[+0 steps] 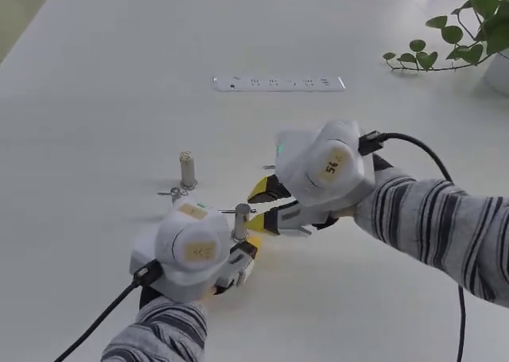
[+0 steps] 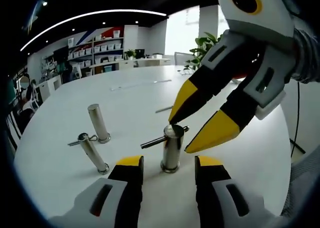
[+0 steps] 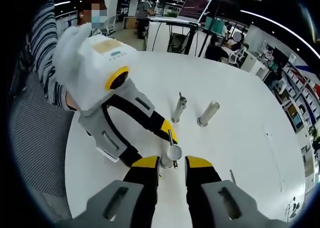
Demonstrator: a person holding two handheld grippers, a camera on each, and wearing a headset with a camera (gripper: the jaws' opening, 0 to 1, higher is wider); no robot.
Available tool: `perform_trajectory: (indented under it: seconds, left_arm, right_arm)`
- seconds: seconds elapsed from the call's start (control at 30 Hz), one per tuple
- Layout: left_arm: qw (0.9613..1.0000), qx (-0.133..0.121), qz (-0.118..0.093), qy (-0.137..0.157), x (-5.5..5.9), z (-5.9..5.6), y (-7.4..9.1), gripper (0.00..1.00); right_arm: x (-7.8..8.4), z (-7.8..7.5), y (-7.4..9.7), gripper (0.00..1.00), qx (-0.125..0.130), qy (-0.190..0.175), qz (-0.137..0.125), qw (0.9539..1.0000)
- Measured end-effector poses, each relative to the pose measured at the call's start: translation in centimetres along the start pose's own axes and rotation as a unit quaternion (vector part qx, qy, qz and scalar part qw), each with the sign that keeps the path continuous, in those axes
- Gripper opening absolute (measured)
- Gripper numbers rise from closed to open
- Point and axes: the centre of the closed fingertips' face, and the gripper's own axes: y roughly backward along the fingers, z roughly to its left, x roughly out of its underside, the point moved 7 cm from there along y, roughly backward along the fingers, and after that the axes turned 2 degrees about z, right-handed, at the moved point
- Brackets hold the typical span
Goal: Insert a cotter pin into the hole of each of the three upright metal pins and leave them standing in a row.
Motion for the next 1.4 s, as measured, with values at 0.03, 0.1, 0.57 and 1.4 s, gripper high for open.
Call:
perform_trajectory:
  seconds: [0.03, 0.1, 0.57, 1.4]
  left_arm:
    - [1.0000, 0.001, 0.000, 0.003, 0.0, 0.1, 0.1, 0.40]
    - [1.0000, 0.003, -0.002, 0.004, 0.1, 0.2, 0.4, 0.43]
    - [0.9992, 0.032, -0.020, 0.015, -0.4, 0.2, 2.6, 0.56]
    - [0.9992, 0.013, -0.031, 0.021, 0.1, 3.4, 7.1, 0.75]
  right_arm:
    - [0.0, -0.1, -0.1, 0.16, 0.000, -0.003, -0.002, 1.0000]
    - [0.0, -0.2, -0.5, 0.15, -0.006, -0.021, -0.006, 0.9998]
    - [0.3, -0.2, -1.5, 0.09, -0.024, -0.065, -0.014, 0.9975]
    - [-1.2, -2.1, -2.3, 0.08, -0.033, -0.062, -0.004, 0.9975]
